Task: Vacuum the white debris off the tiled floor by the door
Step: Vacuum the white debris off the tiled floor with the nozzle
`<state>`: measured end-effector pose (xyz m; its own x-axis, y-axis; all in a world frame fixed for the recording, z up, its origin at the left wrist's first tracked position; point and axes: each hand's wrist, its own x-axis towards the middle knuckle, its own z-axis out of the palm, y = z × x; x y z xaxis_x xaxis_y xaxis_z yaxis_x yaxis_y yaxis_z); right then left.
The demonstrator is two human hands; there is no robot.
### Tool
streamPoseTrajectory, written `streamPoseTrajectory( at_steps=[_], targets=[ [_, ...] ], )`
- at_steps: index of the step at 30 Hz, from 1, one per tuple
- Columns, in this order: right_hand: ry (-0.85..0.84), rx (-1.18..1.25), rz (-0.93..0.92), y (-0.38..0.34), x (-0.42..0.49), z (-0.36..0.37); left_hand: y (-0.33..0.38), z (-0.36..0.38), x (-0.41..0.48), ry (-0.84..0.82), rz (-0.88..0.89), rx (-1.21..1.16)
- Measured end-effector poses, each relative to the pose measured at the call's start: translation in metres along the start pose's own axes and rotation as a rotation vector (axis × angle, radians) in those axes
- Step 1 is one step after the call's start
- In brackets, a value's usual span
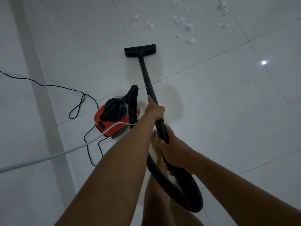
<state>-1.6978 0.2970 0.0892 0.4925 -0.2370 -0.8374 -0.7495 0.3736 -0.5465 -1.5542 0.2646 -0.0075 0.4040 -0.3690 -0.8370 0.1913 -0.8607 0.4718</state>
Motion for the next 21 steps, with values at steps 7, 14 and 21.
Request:
streamPoseTrajectory(
  at_steps=[7, 14, 21],
  targets=[
    [-0.013, 0.036, -0.002, -0.0021, 0.0009, 0.0008, -0.0012, -0.0033, 0.0008, 0.016, 0.046, 0.039],
    [0.011, -0.017, -0.006, -0.0006, 0.0056, 0.0073, -0.0056, -0.0061, 0.0034, 0.002, 0.023, 0.011],
    [0.001, -0.038, -0.025, -0.0071, -0.0001, 0.0077, -0.0040, -0.0087, 0.0032, 0.004, 0.022, 0.047]
  ],
)
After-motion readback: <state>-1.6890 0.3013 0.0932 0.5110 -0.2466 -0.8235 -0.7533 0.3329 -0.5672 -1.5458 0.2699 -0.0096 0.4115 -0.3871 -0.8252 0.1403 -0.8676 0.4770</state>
